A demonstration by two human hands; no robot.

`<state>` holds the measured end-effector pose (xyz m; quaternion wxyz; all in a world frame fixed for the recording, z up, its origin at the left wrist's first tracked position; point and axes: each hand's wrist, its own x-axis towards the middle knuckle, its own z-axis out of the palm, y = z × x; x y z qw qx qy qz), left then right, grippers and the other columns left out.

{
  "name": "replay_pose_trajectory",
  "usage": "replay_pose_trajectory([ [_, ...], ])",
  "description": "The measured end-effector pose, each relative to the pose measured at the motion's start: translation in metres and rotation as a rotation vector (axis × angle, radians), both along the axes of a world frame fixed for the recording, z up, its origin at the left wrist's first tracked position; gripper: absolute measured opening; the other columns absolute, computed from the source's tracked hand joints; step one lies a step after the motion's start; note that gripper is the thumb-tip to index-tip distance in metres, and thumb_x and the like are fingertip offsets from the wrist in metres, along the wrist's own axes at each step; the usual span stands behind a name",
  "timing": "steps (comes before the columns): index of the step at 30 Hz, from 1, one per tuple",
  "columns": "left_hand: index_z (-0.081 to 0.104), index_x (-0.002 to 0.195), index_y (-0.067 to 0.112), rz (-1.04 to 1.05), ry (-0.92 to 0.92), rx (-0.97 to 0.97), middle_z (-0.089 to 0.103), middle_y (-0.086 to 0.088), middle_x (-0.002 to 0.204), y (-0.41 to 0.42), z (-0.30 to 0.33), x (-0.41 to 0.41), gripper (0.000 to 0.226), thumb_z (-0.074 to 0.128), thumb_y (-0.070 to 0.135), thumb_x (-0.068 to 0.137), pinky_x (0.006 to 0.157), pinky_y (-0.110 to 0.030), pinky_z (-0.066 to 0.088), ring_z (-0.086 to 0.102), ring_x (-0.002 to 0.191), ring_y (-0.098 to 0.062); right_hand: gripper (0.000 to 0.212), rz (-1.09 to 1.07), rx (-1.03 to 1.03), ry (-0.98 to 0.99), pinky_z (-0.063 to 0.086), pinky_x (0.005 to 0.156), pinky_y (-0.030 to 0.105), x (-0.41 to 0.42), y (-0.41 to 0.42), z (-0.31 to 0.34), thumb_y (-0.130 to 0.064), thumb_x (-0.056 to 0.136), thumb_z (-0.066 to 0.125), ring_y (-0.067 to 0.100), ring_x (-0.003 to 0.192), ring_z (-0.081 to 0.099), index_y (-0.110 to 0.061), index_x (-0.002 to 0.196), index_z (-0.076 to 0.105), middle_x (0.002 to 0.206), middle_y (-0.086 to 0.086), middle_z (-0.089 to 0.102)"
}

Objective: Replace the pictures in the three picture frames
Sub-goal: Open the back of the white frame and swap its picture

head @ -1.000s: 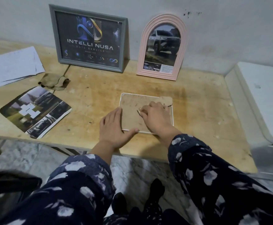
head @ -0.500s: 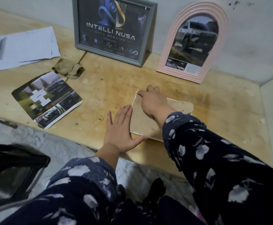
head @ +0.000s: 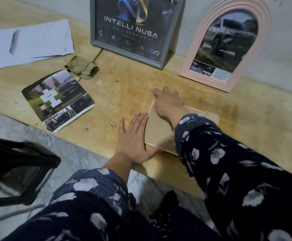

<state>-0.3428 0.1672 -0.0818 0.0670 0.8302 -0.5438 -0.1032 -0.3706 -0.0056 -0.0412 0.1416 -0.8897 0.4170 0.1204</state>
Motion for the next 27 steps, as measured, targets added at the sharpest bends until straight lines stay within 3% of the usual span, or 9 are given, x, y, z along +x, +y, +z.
replay_pose_trajectory([
  [7,0.009,0.154,0.015,0.006,0.003,-0.028,0.009,0.005,0.161,-0.004,0.001,0.000,0.117,0.027,0.091,0.067,0.116,-0.057,-0.007,-0.001,0.149,-0.011,0.037,0.036,-0.073,-0.039,0.028,0.084,0.040,-0.002,-0.001,0.013,-0.008,0.087,0.033,0.033,0.102,0.052,-0.031,0.116,0.044,0.117,0.006,0.051],
  [16,0.011,0.154,0.016,-0.005,0.007,-0.076,0.008,0.006,0.162,-0.003,-0.001,-0.002,0.115,0.033,0.090,0.069,0.116,-0.057,-0.004,0.005,0.149,-0.013,0.036,0.024,-0.038,-0.076,0.027,0.090,0.042,-0.006,0.001,0.022,-0.012,0.091,0.031,0.030,0.096,0.055,-0.030,0.120,0.041,0.111,0.007,0.054],
  [22,0.016,0.153,0.019,0.001,0.016,-0.073,0.017,0.009,0.159,-0.003,-0.002,-0.002,0.113,0.032,0.091,0.068,0.117,-0.057,-0.003,0.004,0.149,-0.012,0.039,-0.013,-0.008,-0.139,0.031,0.090,0.040,-0.009,-0.002,0.017,-0.008,0.087,0.036,0.031,0.111,0.041,-0.028,0.119,0.047,0.124,0.008,0.041],
  [27,0.013,0.154,0.018,0.006,0.005,-0.057,0.015,0.009,0.160,-0.003,-0.003,-0.002,0.115,0.027,0.092,0.067,0.116,-0.057,-0.005,0.002,0.149,-0.012,0.044,-0.083,-0.179,-0.096,0.033,0.095,0.041,-0.023,-0.004,0.018,-0.008,0.085,0.040,0.028,0.118,0.041,-0.022,0.127,0.047,0.129,0.007,0.046],
])
